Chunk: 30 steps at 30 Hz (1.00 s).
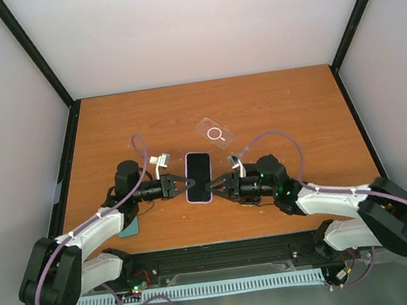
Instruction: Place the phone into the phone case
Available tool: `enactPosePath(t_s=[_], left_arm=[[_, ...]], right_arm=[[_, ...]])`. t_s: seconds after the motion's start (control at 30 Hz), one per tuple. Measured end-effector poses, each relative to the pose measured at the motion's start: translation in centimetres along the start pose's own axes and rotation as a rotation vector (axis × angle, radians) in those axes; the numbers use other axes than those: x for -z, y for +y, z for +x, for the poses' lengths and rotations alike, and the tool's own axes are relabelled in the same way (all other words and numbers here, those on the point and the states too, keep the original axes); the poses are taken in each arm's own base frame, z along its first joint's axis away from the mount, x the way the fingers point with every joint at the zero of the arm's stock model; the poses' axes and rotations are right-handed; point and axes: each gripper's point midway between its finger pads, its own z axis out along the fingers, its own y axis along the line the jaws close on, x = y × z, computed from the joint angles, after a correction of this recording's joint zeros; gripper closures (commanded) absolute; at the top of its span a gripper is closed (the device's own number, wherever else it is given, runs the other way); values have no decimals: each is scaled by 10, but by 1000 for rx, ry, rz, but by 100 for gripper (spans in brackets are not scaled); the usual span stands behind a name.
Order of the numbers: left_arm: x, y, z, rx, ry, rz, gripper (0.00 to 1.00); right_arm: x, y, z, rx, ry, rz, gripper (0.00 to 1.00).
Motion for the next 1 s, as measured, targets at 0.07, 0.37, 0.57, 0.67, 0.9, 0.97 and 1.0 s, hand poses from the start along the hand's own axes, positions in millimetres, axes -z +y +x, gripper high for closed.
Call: enactPosePath(t_s=[0.07, 0.37, 0.57, 0.67, 0.9, 0.97, 1.0], left_arm=[[0, 0, 4, -13, 15, 7, 100], [0, -7, 33, -19, 122, 86, 100], [2, -11, 37, -25, 136, 105, 100], [2, -11, 37, -24, 135, 104, 100], [2, -10, 38, -18, 136, 100, 100], [2, -9, 40, -14, 142, 98, 100], [2, -10, 41, -15, 149, 102, 100]], right_arm=[[4, 8, -5, 59, -24, 25, 30], [22, 56, -38, 289, -156, 95, 7], [17, 45, -40, 279, -133, 138, 9], [17, 45, -40, 279, -132, 138, 7], [16, 46, -42, 277, -130, 138, 0], [16, 42, -42, 270, -134, 157, 0], [17, 39, -43, 266, -139, 170, 0]])
